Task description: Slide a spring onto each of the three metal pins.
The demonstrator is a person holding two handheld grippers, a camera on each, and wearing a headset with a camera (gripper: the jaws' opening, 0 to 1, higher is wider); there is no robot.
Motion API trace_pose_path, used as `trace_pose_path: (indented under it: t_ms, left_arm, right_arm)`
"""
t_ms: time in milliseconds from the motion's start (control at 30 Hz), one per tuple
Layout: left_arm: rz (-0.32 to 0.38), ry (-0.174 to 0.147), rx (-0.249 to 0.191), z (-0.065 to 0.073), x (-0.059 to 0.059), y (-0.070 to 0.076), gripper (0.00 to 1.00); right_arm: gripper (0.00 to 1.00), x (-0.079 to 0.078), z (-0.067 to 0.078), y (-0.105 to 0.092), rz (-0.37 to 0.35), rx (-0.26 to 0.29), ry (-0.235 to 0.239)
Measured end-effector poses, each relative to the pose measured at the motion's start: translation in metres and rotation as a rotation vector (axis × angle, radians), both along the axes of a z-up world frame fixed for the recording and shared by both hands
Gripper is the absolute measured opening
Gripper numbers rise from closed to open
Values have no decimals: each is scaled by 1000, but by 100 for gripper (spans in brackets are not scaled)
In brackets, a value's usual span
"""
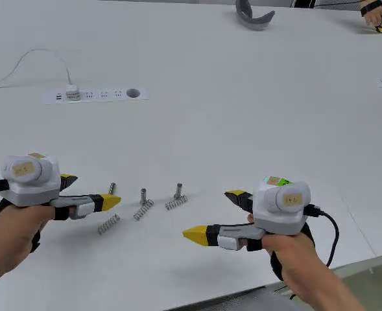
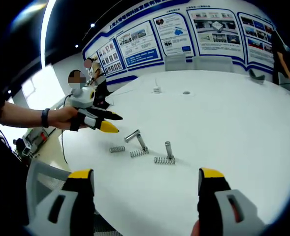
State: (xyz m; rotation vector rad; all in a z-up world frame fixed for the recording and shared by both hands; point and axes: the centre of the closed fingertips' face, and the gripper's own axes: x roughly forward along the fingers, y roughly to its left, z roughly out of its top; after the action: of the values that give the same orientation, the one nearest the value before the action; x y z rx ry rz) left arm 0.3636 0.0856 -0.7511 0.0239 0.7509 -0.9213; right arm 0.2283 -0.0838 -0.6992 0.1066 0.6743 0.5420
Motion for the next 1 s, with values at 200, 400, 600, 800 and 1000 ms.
trace_pose_path:
  t_ms: [200, 400, 600, 800, 1000]
  left_arm:
    - [-6, 25, 19, -13, 3, -8, 73]
    - [-3, 38, 33, -23, 6, -11, 68]
    - [9, 35, 53, -29, 11, -14, 59]
    - [18, 41, 69, -35, 12, -16, 46]
    - [28, 47, 83, -38, 11, -19, 35]
  right_arm:
    - [88, -3, -4, -3, -4, -2, 14]
    - [88, -4, -8, -6, -12, -1, 26]
    - [87, -5, -11, -6, -14, -1, 36]
    - [87, -5, -13, -6, -15, 2, 39]
    - [86, -6, -15, -5, -12, 3, 44]
